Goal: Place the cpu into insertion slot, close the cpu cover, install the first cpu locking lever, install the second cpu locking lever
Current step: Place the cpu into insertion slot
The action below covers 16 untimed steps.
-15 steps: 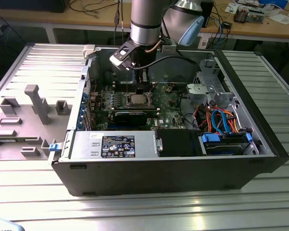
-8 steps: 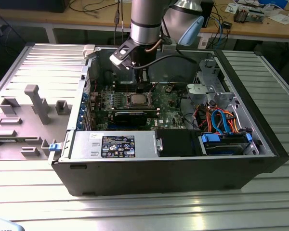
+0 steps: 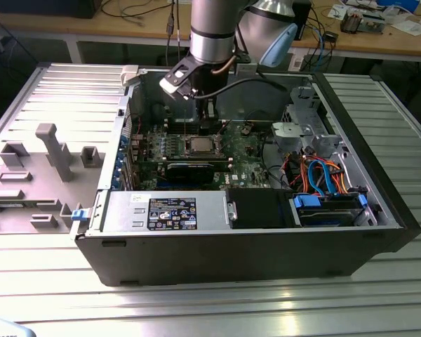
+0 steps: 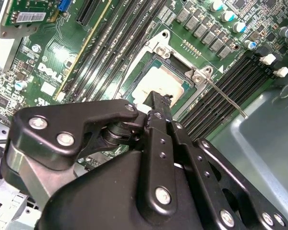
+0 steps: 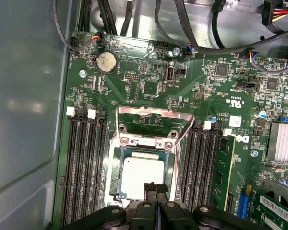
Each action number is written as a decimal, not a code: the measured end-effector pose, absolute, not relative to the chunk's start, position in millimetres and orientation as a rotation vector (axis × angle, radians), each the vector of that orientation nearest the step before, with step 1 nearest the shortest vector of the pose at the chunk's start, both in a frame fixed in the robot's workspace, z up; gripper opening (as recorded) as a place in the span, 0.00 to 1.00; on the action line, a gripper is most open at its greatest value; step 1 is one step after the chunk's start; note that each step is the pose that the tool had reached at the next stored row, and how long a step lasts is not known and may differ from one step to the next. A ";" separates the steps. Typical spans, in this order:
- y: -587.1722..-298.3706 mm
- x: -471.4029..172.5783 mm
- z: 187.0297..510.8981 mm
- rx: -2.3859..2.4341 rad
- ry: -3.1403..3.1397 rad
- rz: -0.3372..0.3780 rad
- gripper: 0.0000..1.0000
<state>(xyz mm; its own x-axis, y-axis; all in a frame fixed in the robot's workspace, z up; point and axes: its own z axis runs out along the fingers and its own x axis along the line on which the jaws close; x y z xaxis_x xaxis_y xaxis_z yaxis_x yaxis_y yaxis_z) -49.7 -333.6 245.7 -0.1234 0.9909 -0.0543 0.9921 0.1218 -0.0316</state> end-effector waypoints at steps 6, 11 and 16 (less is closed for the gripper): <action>-333.6 -49.7 253.7 2.066 2.337 -0.095 0.11; -333.6 -49.7 258.5 2.066 2.337 -0.095 0.11; -333.6 -49.7 267.2 2.066 2.337 -0.095 0.11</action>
<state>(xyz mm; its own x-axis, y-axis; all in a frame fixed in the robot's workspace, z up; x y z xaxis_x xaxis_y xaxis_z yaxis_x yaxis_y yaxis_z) -49.7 -333.6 267.2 -0.1234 0.9908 -0.0562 0.9921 0.1217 -0.0318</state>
